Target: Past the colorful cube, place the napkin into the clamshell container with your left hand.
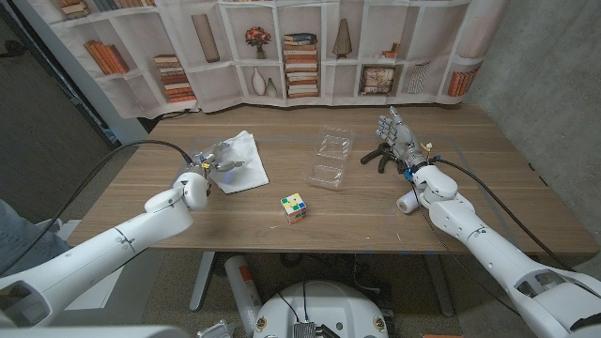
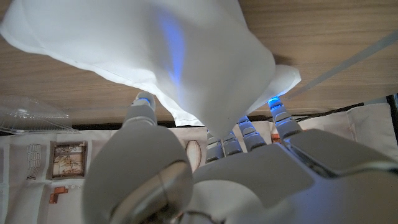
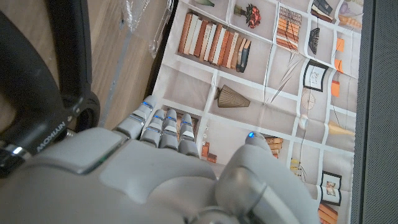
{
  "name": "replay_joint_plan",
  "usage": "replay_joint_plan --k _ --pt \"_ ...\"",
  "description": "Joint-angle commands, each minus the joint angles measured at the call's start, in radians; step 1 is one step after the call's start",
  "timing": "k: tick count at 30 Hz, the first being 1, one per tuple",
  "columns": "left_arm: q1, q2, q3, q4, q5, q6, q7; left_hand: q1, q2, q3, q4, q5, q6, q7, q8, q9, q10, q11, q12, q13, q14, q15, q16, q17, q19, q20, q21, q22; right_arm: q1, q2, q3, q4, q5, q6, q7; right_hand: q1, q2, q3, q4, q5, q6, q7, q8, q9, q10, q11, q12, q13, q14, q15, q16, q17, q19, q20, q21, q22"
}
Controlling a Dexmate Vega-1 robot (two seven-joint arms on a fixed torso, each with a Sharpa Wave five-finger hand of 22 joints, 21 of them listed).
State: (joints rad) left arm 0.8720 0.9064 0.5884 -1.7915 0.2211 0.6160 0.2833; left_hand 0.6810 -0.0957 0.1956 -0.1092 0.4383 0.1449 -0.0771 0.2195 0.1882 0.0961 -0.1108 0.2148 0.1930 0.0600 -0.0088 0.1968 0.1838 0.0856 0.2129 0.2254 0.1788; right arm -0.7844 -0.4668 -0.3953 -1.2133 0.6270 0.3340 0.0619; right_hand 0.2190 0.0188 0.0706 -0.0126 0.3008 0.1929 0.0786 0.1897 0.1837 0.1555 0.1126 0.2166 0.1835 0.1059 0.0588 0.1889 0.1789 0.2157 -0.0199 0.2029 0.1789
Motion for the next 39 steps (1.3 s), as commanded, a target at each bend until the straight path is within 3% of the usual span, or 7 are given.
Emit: replay_joint_plan --k 1,18,26,29,39 --pt "-0.025 -0.014 0.025 0.021 0.008 0.014 -0.016 0.017 0.002 0.003 -0.005 0.006 0.015 0.002 0.003 0.006 0.000 -0.004 0.000 0.004 0.006 -0.001 0.003 0.004 0.011 0.002 -0.002 0.005 0.001 0.002 0.002 0.003 0.002 0.003 -0.001 0.000 0.012 -0.003 -0.002 -0.002 0.001 -0.001 0.005 0.005 0.008 -0.002 0.000 0.006 0.013 0.002 0.005 0.005 0.009 0.001 0.002 0.005" --pt "-0.047 -0.032 0.057 0.043 0.047 0.038 -0.008 0.054 0.024 0.015 -0.014 0.006 0.042 -0.007 0.007 0.006 0.022 -0.014 0.006 0.005 0.031 -0.015 0.008 0.004 0.049 0.000 0.006 0.007 -0.005 0.005 0.004 -0.008 -0.003 -0.001 -0.026 0.000 0.013 -0.004 -0.003 -0.003 0.001 -0.001 0.005 0.005 0.013 0.000 0.002 0.006 0.017 -0.002 0.004 0.006 0.015 -0.006 0.004 0.005" --pt "-0.052 -0.039 0.062 0.045 0.053 0.053 -0.007 0.176 0.069 0.053 -0.047 -0.008 0.063 -0.014 0.005 0.008 0.047 -0.032 0.006 0.005 0.079 -0.026 0.011 0.001 0.192 -0.003 0.046 0.010 -0.008 0.006 0.005 -0.009 -0.002 0.002 -0.026 0.000 0.012 -0.006 -0.004 -0.004 0.003 -0.001 0.006 0.005 0.013 -0.002 0.002 0.006 0.018 0.000 0.004 0.006 0.015 -0.006 0.003 0.005" --pt "-0.054 -0.042 0.064 0.047 0.052 0.056 -0.008 0.228 0.091 0.072 -0.054 -0.021 0.069 -0.009 0.004 0.009 0.053 -0.028 0.005 0.006 0.101 -0.027 0.012 0.002 0.243 -0.003 0.059 0.009 -0.009 0.007 0.005 -0.009 0.000 0.003 -0.025 0.000 0.012 -0.006 -0.004 -0.004 0.003 -0.001 0.006 0.005 0.013 -0.003 0.002 0.006 0.018 -0.001 0.004 0.006 0.015 -0.006 0.003 0.005" --pt "-0.056 -0.054 0.065 0.055 0.049 0.064 0.001 0.359 0.146 0.121 -0.060 -0.080 0.107 0.002 0.009 0.012 0.098 -0.020 0.011 0.007 0.161 -0.029 0.018 0.006 0.343 -0.001 0.079 0.007 -0.004 0.008 0.002 -0.004 -0.001 0.002 -0.020 0.000 0.012 -0.007 -0.004 -0.005 0.004 -0.001 0.007 0.005 0.014 -0.001 0.002 0.006 0.020 0.000 0.004 0.006 0.016 -0.006 0.003 0.005"
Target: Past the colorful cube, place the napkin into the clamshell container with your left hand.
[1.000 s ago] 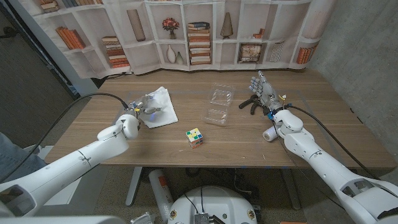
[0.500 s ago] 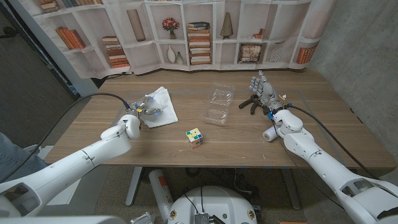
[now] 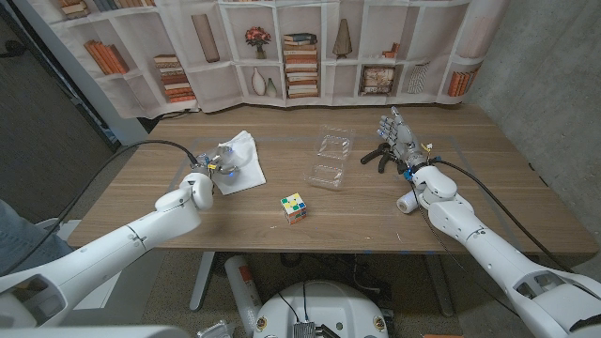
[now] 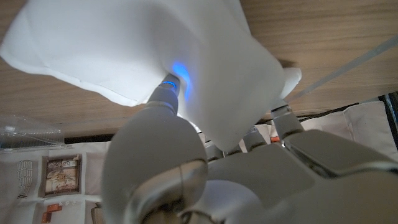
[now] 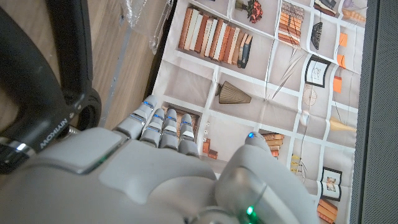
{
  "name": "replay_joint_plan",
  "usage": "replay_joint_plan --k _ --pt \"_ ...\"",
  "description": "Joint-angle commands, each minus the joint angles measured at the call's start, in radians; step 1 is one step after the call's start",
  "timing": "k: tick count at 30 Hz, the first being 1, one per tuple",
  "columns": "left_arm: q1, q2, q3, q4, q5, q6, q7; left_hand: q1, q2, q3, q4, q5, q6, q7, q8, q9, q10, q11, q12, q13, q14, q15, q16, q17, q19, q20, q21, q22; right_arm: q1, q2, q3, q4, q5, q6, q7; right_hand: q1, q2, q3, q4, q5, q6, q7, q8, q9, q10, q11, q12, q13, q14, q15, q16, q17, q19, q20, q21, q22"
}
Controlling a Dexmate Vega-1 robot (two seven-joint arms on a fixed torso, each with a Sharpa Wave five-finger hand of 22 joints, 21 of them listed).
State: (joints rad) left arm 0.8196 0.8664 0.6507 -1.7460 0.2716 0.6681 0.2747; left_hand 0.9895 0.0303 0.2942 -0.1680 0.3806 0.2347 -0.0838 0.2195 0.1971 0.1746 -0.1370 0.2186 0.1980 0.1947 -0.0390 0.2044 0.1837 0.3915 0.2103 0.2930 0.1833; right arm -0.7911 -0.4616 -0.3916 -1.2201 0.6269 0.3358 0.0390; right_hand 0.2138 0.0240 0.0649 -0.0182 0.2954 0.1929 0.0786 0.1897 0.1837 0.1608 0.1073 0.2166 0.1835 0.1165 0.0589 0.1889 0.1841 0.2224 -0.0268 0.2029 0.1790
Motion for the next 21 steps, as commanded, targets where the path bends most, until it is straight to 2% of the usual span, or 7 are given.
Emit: replay_joint_plan --k 1,11,13,14,15,19,21 --pt "-0.003 -0.014 0.001 0.011 -0.005 0.009 0.010 0.067 0.027 0.029 -0.003 -0.032 0.020 0.012 0.009 0.003 0.022 0.012 0.007 0.002 0.031 0.001 0.011 0.006 0.047 0.001 0.013 0.003 0.004 0.003 -0.002 0.004 -0.001 -0.001 0.004 0.005 0.007 -0.002 0.001 0.000 0.004 -0.001 0.007 0.005 0.008 0.004 0.002 0.006 0.011 -0.001 0.004 0.001 0.009 0.001 0.003 0.005" --pt "-0.006 -0.023 -0.002 0.023 -0.013 0.000 0.024 0.169 0.056 0.067 0.000 -0.127 0.075 0.027 0.020 0.007 0.087 0.020 0.018 0.004 0.106 -0.021 0.022 0.013 0.153 -0.006 0.036 0.000 0.012 0.007 -0.006 0.012 -0.001 -0.004 0.009 0.004 0.007 -0.003 0.001 -0.001 0.004 -0.001 0.007 0.005 0.009 0.003 0.002 0.006 0.010 -0.001 0.003 0.001 0.009 0.001 0.003 0.005" --pt "-0.007 -0.025 -0.002 0.026 -0.015 -0.004 0.026 0.197 0.062 0.078 0.000 -0.152 0.104 0.027 0.027 0.007 0.113 0.019 0.022 0.005 0.132 -0.029 0.026 0.016 0.190 -0.016 0.045 -0.002 0.012 0.007 -0.005 0.014 -0.001 -0.004 0.008 0.004 0.007 -0.003 0.001 -0.001 0.004 -0.001 0.006 0.005 0.010 0.003 0.002 0.006 0.011 -0.002 0.003 0.001 0.010 0.001 0.003 0.005" --pt "-0.008 -0.026 -0.002 0.027 -0.016 -0.005 0.026 0.208 0.062 0.082 0.002 -0.165 0.124 0.027 0.032 0.008 0.131 0.018 0.025 0.005 0.145 -0.034 0.028 0.018 0.214 -0.036 0.051 -0.002 0.012 0.007 -0.005 0.015 0.000 -0.003 0.009 0.004 0.007 -0.003 0.001 -0.001 0.004 -0.001 0.006 0.005 0.009 0.003 0.002 0.006 0.010 -0.002 0.003 0.001 0.010 0.001 0.003 0.005" --pt "-0.010 -0.029 0.000 0.029 -0.014 -0.003 0.029 0.218 0.065 0.086 0.003 -0.173 0.140 0.028 0.036 0.008 0.142 0.026 0.026 0.006 0.166 -0.038 0.034 0.020 0.227 -0.044 0.053 -0.003 0.013 0.007 -0.005 0.016 0.000 -0.003 0.010 0.004 0.007 -0.003 0.001 -0.001 0.004 -0.001 0.006 0.005 0.009 0.002 0.002 0.006 0.010 -0.001 0.003 0.001 0.010 0.001 0.003 0.005" --pt "-0.011 -0.037 -0.001 0.036 -0.017 -0.004 0.039 0.256 0.075 0.104 0.003 -0.194 0.194 0.035 0.049 0.010 0.200 0.025 0.036 0.006 0.218 -0.058 0.045 0.025 0.273 -0.075 0.064 -0.003 0.013 0.008 -0.004 0.019 0.001 -0.001 0.011 0.004 0.007 -0.004 0.001 -0.002 0.003 -0.001 0.006 0.005 0.010 0.003 0.002 0.006 0.012 -0.002 0.003 0.002 0.011 0.000 0.003 0.005" --pt "-0.011 -0.038 -0.002 0.038 -0.020 -0.007 0.041 0.270 0.079 0.110 0.005 -0.199 0.225 0.038 0.057 0.011 0.221 0.015 0.038 0.007 0.242 -0.063 0.049 0.028 0.294 -0.091 0.069 -0.003 0.013 0.009 -0.004 0.021 0.002 -0.001 0.012 0.004 0.007 -0.004 0.001 -0.002 0.004 -0.001 0.006 0.005 0.011 0.004 0.002 0.006 0.011 -0.002 0.003 0.002 0.011 0.001 0.003 0.005"
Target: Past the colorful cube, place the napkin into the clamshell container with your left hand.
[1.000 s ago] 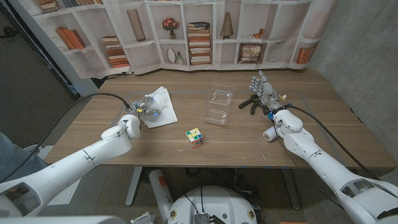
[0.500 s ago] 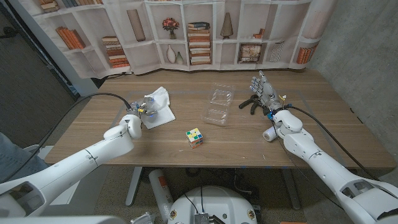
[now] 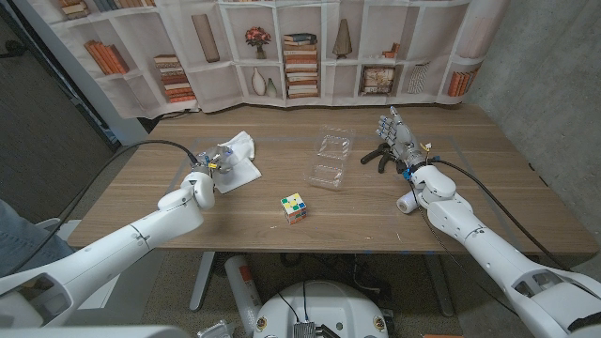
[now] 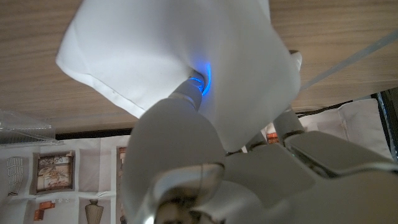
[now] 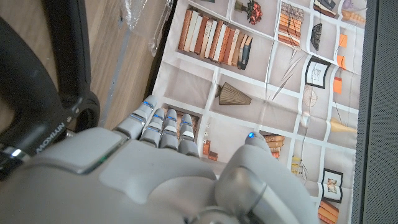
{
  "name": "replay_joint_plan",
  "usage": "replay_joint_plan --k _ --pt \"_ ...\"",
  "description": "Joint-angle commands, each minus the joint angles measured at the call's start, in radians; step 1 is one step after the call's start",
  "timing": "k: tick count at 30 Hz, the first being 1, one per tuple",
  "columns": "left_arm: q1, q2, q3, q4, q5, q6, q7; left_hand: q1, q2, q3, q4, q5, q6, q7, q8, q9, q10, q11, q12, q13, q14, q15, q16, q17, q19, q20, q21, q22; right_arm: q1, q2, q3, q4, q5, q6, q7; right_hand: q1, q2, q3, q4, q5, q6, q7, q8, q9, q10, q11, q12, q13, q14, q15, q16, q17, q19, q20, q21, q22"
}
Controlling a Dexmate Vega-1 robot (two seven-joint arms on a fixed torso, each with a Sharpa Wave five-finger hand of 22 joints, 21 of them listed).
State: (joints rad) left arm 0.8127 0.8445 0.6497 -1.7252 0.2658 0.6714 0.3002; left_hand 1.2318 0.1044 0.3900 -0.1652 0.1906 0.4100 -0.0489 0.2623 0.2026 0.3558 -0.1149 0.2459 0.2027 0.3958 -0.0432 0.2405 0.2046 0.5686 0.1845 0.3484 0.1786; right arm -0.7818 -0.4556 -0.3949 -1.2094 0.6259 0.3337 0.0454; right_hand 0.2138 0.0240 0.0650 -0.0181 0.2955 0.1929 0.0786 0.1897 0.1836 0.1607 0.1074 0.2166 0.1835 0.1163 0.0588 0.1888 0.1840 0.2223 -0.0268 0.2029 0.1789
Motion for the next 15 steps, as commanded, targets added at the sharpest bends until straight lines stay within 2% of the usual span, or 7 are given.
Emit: replay_joint_plan --k 1,4,6,7,8,11,15 --pt "-0.004 -0.017 -0.002 0.018 -0.015 -0.012 0.017 0.035 0.006 0.018 0.003 -0.010 0.058 0.003 0.016 0.005 0.055 0.004 0.014 0.002 0.058 -0.060 0.018 0.009 0.128 -0.074 0.017 0.002 0.004 0.003 -0.001 0.010 0.003 0.001 0.006 0.004 0.007 -0.004 0.001 -0.002 0.003 -0.001 0.006 0.005 0.011 0.003 0.002 0.006 0.012 -0.003 0.003 0.002 0.011 0.001 0.003 0.005" --pt "-0.003 -0.019 -0.005 0.018 -0.020 -0.016 0.021 0.048 0.011 0.025 0.006 -0.011 0.099 0.002 0.027 0.007 0.090 -0.004 0.019 0.003 0.100 -0.073 0.028 0.013 0.150 -0.100 0.022 0.002 0.004 0.003 -0.001 0.012 0.004 0.000 0.008 0.004 0.007 -0.004 0.001 -0.003 0.004 0.000 0.007 0.005 0.010 0.004 0.002 0.006 0.012 -0.002 0.003 0.002 0.011 0.001 0.003 0.005" --pt "-0.002 -0.019 -0.008 0.017 -0.023 -0.017 0.023 0.056 0.012 0.029 0.006 -0.011 0.122 0.005 0.032 0.008 0.118 0.007 0.024 0.003 0.124 -0.076 0.034 0.016 0.170 -0.117 0.028 0.002 0.004 0.003 0.000 0.013 0.005 0.000 0.009 0.004 0.007 -0.004 0.000 -0.003 0.004 -0.001 0.007 0.005 0.009 0.004 0.001 0.006 0.012 -0.002 0.003 0.002 0.011 0.001 0.003 0.005" --pt "-0.002 -0.020 -0.009 0.017 -0.025 -0.018 0.025 0.059 0.012 0.031 0.007 -0.011 0.137 0.006 0.036 0.009 0.125 -0.003 0.024 0.004 0.129 -0.077 0.033 0.017 0.177 -0.125 0.030 0.002 0.004 0.003 0.000 0.014 0.006 0.001 0.010 0.004 0.007 -0.004 0.000 -0.003 0.004 -0.001 0.007 0.005 0.009 0.004 0.001 0.006 0.013 -0.002 0.003 0.002 0.011 0.001 0.003 0.005" --pt "0.000 -0.021 -0.012 0.017 -0.029 -0.021 0.028 0.065 0.013 0.033 0.006 -0.011 0.149 0.013 0.039 0.009 0.142 0.005 0.027 0.004 0.140 -0.077 0.035 0.018 0.186 -0.138 0.033 0.002 0.004 0.003 0.000 0.014 0.006 0.001 0.010 0.004 0.007 -0.004 0.000 -0.003 0.004 -0.001 0.007 0.005 0.010 0.004 0.002 0.006 0.012 -0.001 0.003 0.002 0.011 0.001 0.003 0.005" --pt "0.003 -0.022 -0.018 0.016 -0.036 -0.026 0.033 0.084 0.016 0.044 0.009 -0.011 0.225 0.017 0.059 0.013 0.223 0.010 0.044 0.009 0.215 -0.097 0.052 0.024 0.227 -0.179 0.049 0.003 0.004 0.002 0.000 0.014 0.007 0.000 0.012 0.004 0.008 -0.005 0.000 -0.003 0.005 -0.001 0.007 0.005 0.010 0.004 0.002 0.006 0.013 -0.001 0.003 0.002 0.012 0.001 0.003 0.005" --pt "0.002 -0.022 -0.021 0.016 -0.044 -0.030 0.030 0.105 0.022 0.056 0.009 -0.009 0.306 0.024 0.086 0.022 0.291 0.012 0.058 0.020 0.294 -0.107 0.068 0.031 0.269 -0.221 0.070 0.005 0.003 0.002 0.000 0.015 0.008 0.001 0.013 0.003 0.008 -0.005 0.000 -0.004 0.006 -0.001 0.007 0.005 0.011 0.004 0.002 0.006 0.014 -0.002 0.003 0.002 0.013 0.002 0.003 0.005"
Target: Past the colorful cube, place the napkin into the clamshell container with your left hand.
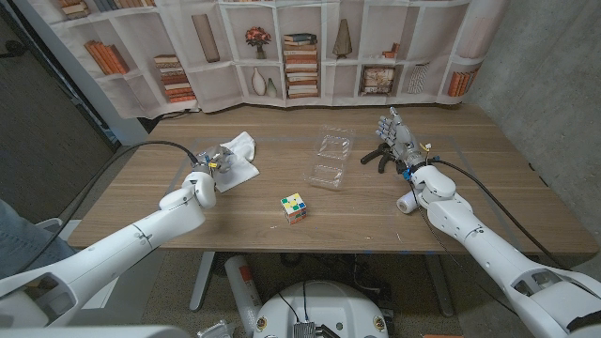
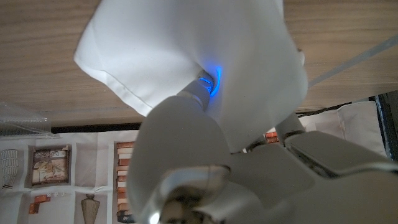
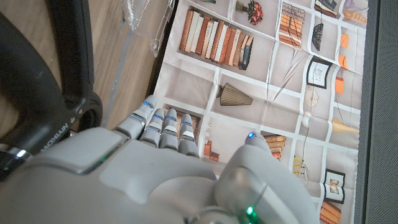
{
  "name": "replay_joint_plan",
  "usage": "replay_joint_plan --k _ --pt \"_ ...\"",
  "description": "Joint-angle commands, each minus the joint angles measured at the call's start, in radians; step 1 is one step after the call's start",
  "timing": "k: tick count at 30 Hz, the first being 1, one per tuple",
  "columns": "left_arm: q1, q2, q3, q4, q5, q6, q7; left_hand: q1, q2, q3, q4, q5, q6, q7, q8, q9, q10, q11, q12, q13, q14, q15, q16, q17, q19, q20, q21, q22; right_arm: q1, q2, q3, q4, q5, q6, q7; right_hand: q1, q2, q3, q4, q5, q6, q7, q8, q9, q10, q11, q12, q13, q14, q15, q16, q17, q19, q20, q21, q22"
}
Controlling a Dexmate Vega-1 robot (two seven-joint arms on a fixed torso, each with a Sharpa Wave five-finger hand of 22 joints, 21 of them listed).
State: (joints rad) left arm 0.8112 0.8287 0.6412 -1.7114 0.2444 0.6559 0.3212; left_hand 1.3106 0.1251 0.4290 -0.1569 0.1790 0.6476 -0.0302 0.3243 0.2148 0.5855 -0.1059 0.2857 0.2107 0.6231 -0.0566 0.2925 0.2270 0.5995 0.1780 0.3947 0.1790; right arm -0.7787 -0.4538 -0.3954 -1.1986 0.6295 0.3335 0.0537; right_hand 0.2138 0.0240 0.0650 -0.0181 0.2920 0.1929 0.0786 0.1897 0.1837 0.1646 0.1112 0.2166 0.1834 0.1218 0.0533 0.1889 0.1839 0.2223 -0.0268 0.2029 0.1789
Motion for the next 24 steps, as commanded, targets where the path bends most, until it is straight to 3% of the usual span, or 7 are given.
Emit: replay_joint_plan --k 1,4,12,24 --pt "0.003 -0.006 -0.012 0.002 -0.025 -0.015 0.008 0.030 0.001 0.019 0.000 0.003 0.079 0.007 0.028 0.011 0.076 0.005 0.023 0.014 0.078 -0.094 0.019 0.009 0.243 -0.222 0.027 0.005 -0.001 0.000 0.001 0.004 0.005 0.001 0.005 0.003 0.008 -0.005 0.000 0.000 0.006 -0.001 0.007 0.005 0.008 0.000 0.002 0.006 0.009 0.003 0.003 0.002 0.013 0.002 0.003 0.005" --pt "0.000 -0.007 -0.011 0.004 -0.028 -0.014 0.005 0.050 0.000 0.030 -0.001 0.004 0.149 0.002 0.063 0.029 0.138 -0.001 0.037 0.030 0.149 -0.114 0.036 0.022 0.278 -0.251 0.054 0.008 -0.004 0.000 0.003 0.003 0.006 0.002 0.003 0.003 0.008 -0.005 0.000 -0.001 0.006 -0.001 0.007 0.005 0.009 0.001 0.002 0.006 0.009 0.004 0.003 0.002 0.012 0.002 0.003 0.005" --pt "-0.005 -0.008 -0.011 0.004 -0.035 -0.011 0.004 0.078 -0.001 0.040 -0.004 0.005 0.215 0.018 0.104 0.047 0.209 -0.007 0.052 0.054 0.240 -0.130 0.070 0.058 0.342 -0.290 0.105 0.011 -0.008 -0.002 0.004 0.000 0.005 0.005 0.000 0.003 0.008 -0.006 0.000 -0.001 0.007 -0.002 0.008 0.005 0.009 -0.001 0.002 0.006 0.010 0.004 0.003 0.002 0.013 0.003 0.002 0.006" --pt "-0.007 0.002 -0.013 -0.004 -0.043 0.002 -0.003 0.092 -0.003 0.040 -0.002 0.005 0.243 0.030 0.121 0.051 0.247 -0.010 0.061 0.071 0.277 -0.134 0.084 0.083 0.371 -0.310 0.136 0.012 -0.007 0.000 -0.001 -0.009 0.001 -0.002 -0.006 0.003 0.009 -0.007 -0.001 -0.002 0.008 -0.001 0.008 0.005 0.010 0.000 0.002 0.006 0.011 0.004 0.003 0.002 0.013 0.003 0.002 0.006"
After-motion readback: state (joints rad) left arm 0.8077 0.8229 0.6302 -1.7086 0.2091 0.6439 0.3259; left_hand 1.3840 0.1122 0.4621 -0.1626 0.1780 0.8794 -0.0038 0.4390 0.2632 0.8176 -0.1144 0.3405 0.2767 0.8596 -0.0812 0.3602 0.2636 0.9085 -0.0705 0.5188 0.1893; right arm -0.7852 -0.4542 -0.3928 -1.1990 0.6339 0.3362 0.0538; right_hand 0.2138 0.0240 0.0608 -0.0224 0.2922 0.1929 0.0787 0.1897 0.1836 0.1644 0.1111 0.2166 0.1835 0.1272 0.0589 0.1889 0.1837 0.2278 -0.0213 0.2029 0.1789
